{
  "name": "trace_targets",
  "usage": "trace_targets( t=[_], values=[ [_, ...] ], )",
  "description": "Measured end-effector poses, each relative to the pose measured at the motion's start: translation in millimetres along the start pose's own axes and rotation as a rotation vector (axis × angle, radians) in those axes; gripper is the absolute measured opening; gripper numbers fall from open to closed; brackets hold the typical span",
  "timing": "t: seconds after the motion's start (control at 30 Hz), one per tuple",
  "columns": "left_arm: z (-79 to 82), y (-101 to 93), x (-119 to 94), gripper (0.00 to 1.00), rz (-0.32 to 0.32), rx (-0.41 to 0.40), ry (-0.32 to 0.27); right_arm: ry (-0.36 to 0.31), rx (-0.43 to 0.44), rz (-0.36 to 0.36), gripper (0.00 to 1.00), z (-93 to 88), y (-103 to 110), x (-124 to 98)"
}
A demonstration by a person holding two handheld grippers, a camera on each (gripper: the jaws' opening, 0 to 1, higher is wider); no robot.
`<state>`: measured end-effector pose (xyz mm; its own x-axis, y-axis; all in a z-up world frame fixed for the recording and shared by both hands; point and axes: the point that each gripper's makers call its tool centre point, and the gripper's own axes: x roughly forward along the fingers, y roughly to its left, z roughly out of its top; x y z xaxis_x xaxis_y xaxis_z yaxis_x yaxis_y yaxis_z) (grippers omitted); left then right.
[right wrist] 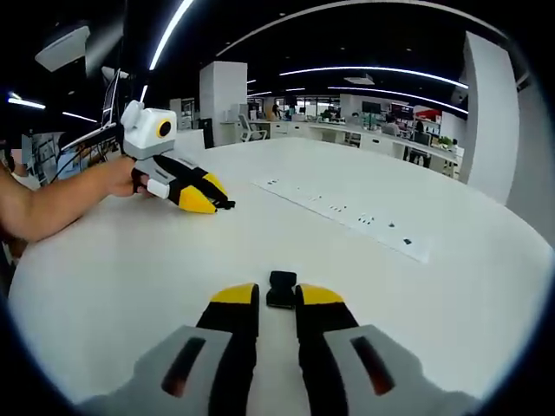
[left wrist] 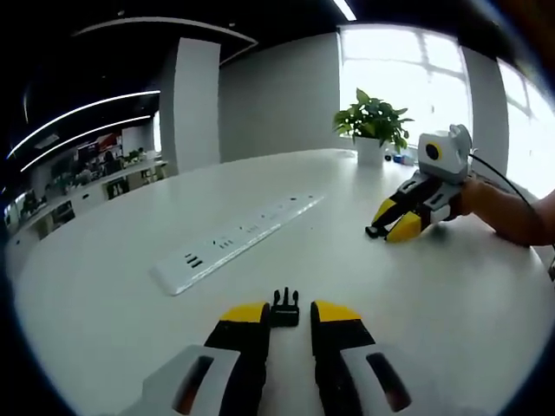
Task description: Snap the two parts of the plastic buckle together until the buckle closes and remains connected.
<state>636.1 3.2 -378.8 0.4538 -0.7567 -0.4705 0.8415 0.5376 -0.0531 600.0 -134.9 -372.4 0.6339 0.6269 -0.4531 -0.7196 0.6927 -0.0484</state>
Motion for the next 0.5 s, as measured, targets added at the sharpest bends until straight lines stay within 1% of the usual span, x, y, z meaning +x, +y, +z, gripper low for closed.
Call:
trace_targets(
  t=[0.2,0.5],
  values=[
    [-0.4,-0.8,-0.6,0.14,-0.001,0.007,-0.001,-0.001,-0.006,-0.005,0.14,-1.0,-0.9,-0.6],
    [-0.3,-1.5,-0.6,0.13,-0.001,0.003,-0.001,-0.002,-0.007,-0.007,0.14,-1.4,-1.1,-0.9]
  ],
)
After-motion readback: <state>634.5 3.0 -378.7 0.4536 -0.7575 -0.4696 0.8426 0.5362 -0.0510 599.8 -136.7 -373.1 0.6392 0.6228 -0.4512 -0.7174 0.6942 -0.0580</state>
